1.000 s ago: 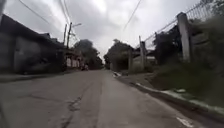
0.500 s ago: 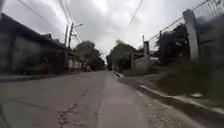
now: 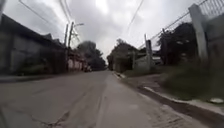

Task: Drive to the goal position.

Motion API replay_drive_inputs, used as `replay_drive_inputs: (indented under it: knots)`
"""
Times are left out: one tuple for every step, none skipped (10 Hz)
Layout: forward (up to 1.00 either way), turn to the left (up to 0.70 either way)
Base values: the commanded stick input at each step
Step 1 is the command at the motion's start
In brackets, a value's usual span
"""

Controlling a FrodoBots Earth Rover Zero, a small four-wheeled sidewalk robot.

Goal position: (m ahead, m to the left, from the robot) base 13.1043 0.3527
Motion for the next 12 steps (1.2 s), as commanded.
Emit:
replay_drive_inputs:
  knots:
    - [0.7,-0.35]
    - [0.7,-0.35]
    - [0.7,-0.18]
    - [0.7,-0.07]
    - [0.7,0.0]
    - [0.7,0.0]
    - [0.7,0.0]
    - [0.7,0.0]
    - [0.7,0.0]
    - [0.7,0.0]
    - [0.7,0.0]
    - [0.7,0.0]
